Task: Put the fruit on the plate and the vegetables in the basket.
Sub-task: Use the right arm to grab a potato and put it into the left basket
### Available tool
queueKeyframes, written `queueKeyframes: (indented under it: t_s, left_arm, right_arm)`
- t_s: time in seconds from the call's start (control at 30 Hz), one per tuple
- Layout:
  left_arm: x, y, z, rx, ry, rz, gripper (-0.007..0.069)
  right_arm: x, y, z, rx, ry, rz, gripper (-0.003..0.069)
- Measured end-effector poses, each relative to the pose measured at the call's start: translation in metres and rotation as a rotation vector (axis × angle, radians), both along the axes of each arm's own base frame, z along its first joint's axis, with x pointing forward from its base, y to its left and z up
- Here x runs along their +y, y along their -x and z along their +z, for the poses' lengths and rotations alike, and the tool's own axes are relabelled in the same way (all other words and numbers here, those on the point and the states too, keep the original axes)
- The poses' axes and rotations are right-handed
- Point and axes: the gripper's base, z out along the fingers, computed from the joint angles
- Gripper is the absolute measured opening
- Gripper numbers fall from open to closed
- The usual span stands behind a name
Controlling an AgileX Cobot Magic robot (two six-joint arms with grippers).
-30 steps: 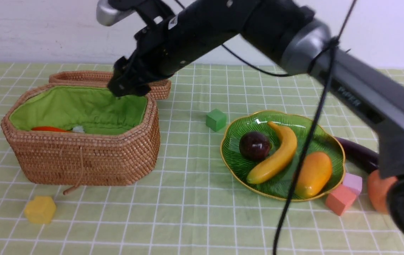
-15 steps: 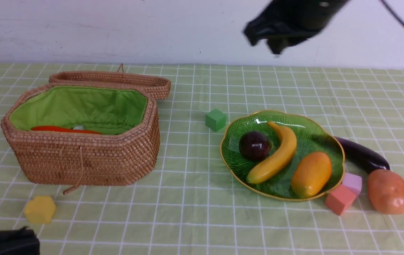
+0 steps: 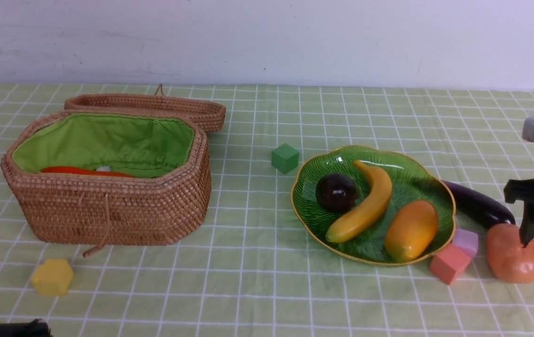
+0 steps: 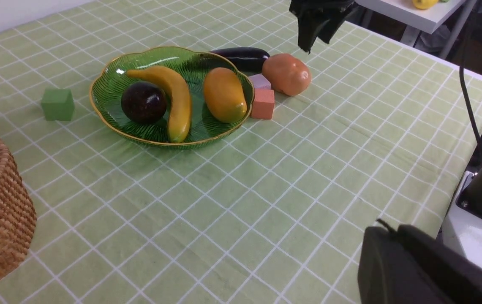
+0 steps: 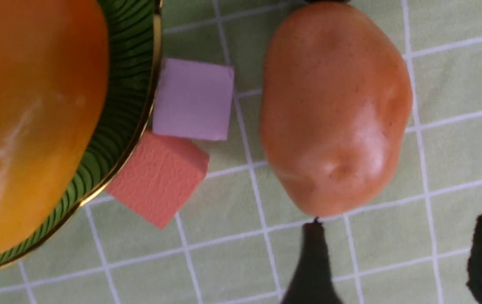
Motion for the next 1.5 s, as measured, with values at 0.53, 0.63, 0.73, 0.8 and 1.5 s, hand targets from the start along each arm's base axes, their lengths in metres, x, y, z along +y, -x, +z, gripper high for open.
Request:
queueKeyframes:
  t_s: [0.53, 0.63, 0.73, 0.8, 1.5]
  left_arm:
    - [0.000, 0.000, 0.000, -0.014, -0.008, -0.002, 0.0020]
    - [0.000, 0.000, 0.000, -0.015, -0.009, -0.003, 0.0020]
    - [0.000, 0.000, 0.000, -0.015, -0.009, -0.003, 0.0020]
    - [0.000, 0.000, 0.000, -0.015, -0.009, -0.003, 0.0020]
    - [0.000, -0.001, 0.002, -0.027, 0.004, 0.000, 0.0022]
  right_arm:
    - [-0.004, -0.027, -0.068, 0.096, -0.007, -0.038, 0.0609]
    - [-0.005, -0.029, -0.070, 0.100, -0.007, -0.039, 0.0608]
    - [-0.005, -0.029, -0.073, 0.109, -0.005, -0.026, 0.0608]
    - [-0.005, -0.030, -0.074, 0.110, -0.004, -0.017, 0.0604]
    - [-0.005, -0.026, -0.070, 0.136, -0.002, 0.017, 0.0589]
